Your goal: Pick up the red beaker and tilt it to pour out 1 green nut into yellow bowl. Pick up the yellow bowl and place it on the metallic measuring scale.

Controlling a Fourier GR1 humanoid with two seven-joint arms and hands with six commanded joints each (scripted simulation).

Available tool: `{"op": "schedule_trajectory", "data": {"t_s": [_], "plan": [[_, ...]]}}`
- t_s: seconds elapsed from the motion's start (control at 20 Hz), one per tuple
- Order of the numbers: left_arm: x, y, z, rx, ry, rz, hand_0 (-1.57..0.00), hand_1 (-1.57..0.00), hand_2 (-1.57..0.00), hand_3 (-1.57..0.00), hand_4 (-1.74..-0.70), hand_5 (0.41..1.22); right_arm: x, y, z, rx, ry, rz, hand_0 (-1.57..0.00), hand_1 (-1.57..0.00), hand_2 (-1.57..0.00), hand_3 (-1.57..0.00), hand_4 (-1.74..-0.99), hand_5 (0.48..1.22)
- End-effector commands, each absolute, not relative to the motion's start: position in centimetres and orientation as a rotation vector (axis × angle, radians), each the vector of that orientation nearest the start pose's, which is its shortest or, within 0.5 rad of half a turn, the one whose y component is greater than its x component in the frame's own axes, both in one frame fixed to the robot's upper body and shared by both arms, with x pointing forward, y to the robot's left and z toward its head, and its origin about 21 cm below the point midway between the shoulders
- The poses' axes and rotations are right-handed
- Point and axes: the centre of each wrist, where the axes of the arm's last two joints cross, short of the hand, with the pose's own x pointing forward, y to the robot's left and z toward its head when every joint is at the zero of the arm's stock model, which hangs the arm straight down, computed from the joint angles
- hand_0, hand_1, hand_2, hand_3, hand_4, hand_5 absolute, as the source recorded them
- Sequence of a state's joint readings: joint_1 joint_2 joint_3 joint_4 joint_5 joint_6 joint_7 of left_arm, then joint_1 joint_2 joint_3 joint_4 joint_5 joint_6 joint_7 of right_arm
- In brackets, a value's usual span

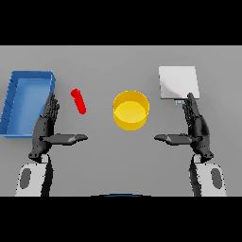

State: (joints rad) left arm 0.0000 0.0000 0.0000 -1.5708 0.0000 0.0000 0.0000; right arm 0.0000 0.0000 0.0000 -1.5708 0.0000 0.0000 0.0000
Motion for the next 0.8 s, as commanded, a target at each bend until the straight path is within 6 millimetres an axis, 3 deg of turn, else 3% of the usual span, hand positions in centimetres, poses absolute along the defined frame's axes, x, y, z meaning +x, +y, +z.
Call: {"op": "schedule_trajectory", "data": {"t_s": [0.0, 0.25, 0.35, 0.45, 0.75], "plan": [[24.8, 23.0, -0.3, 0.002, -1.571, 0.001, 0.00, 0.00, 0.00, 0.00, -1.09, 0.623, 24.8, -22.9, -0.3, -0.001, -1.572, -0.001, 0.00, 0.00, 0.00, 0.00, -1.128, 0.660], [24.9, 24.2, -0.1, 0.010, -1.574, -0.002, 0.00, 0.00, 0.00, 0.00, -1.09, 0.623, 24.4, -23.1, -0.4, -0.003, -1.576, -0.005, 0.00, 0.00, 0.00, 0.00, -1.128, 0.660], [22.7, 23.9, 0.0, 0.073, -1.632, -0.120, 0.00, 0.00, 0.00, 0.00, -1.09, 0.620, 23.0, -22.8, 0.3, -0.138, -1.724, 0.204, 0.00, 0.00, 0.00, 0.00, -1.128, 0.663], [21.9, 23.5, 0.2, 0.098, -1.618, -0.153, 0.00, 0.00, 0.00, 0.00, -1.09, 0.615, 22.1, -22.0, 0.1, -0.173, -1.714, 0.278, 0.00, 0.00, 0.00, 0.00, -1.126, 0.666], [22.6, 23.0, 0.3, 0.127, -1.563, -0.192, 0.00, 0.00, 0.00, 0.00, -1.09, 0.612, 21.4, -22.0, 0.5, -0.185, -1.711, 0.278, 0.00, 0.00, 0.00, 0.00, -1.123, 0.653]]}}
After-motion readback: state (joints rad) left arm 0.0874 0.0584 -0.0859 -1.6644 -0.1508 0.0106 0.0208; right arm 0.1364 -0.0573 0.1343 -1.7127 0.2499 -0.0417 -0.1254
